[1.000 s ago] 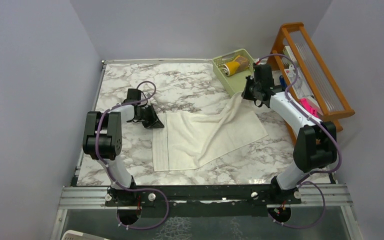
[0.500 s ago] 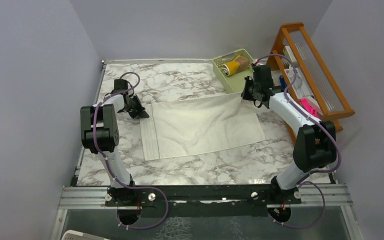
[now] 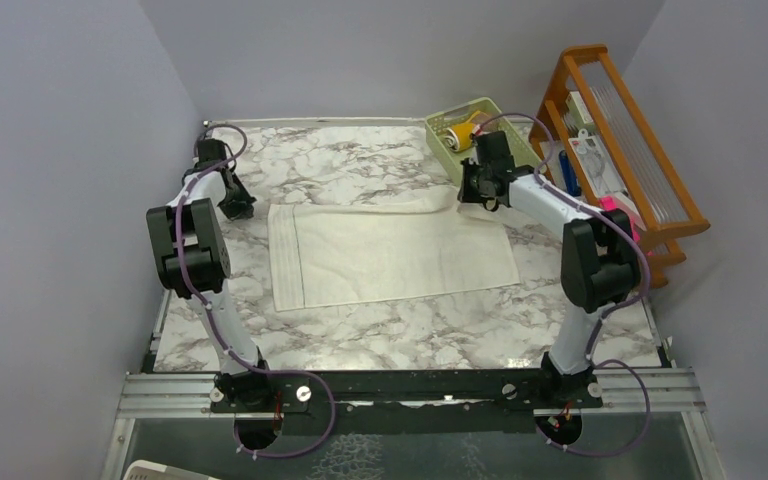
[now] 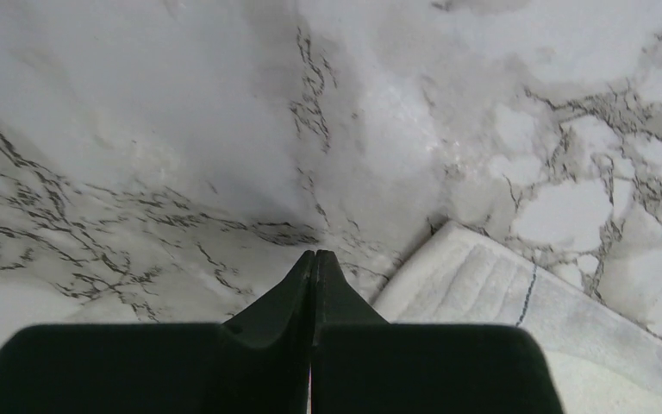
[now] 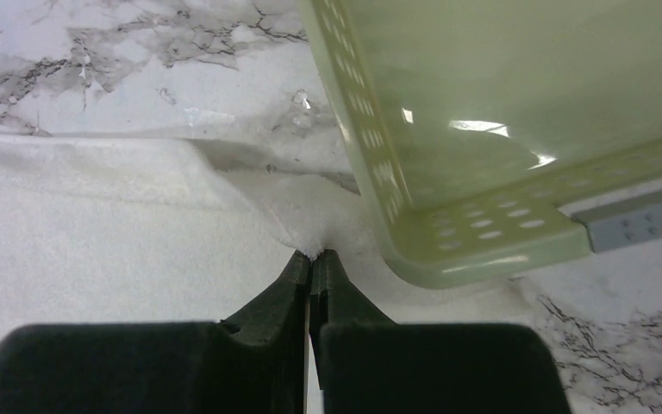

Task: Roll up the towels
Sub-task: Flatten out the towel at the center of the board.

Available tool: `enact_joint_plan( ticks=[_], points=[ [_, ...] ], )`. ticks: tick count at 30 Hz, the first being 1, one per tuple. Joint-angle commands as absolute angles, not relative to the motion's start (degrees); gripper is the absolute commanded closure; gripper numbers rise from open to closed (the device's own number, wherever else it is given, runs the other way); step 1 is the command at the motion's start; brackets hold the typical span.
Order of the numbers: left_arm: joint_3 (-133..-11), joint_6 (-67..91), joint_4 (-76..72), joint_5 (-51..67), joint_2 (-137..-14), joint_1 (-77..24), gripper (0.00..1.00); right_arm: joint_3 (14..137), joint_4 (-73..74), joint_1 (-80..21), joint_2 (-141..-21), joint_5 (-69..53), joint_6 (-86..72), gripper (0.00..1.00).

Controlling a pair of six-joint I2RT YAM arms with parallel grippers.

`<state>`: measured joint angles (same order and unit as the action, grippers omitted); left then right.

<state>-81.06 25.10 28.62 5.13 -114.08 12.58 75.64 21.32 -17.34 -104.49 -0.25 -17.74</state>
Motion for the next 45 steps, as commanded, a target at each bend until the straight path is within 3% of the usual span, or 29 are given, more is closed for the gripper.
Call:
enact_joint_plan(
  ticks=[1,8,15,17,19,21,28,34,45],
  points=[
    [-85.13,24.8,29.79,-0.56,-115.77,13.13,1.0,82.66,20.62,-18.01,-110.15,-3.35,-16.62,0.99],
    [-85.92,26.81,27.16,4.51,-110.23,12.38,1.0,97.85,26.87,-18.0,-117.06,1.4,-15.04,0.98],
    [-75.05,27.52,24.28,11.55,-101.86,4.52,1.0,93.07,25.54,-17.93,-111.18,10.72,-15.14,0.92],
    [-70.71,29.25,22.95,13.06,-100.5,2.33,1.0,90.14,25.23,-17.78,-109.16,13.23,-15.04,0.81],
    [-66.28,30.64,20.81,13.56,-99.67,0.85,1.0,87.91,25.74,-17.57,-107.64,14.9,-15.12,0.54],
    [-62.38,32.08,19.02,12.75,-99.65,0.21,1.0,85.66,26.31,-17.64,-105.62,15.28,-15.48,0.47],
    [-51.68,36.31,13.18,9.76,-98.08,0.22,1.0,73.55,20.59,-26.37,-94.14,19.23,-10.34,0.46],
    [-50.61,36.58,14.4,7.55,-99.77,1.48,1.0,72.03,23.81,-27.49,-94.66,15.63,-13.07,0.46],
    [-54.39,33.17,22.79,8.76,-102.5,12.39,1.0,75.2,24.68,-27.52,-96.74,16.89,-11.21,0.45]
  ],
)
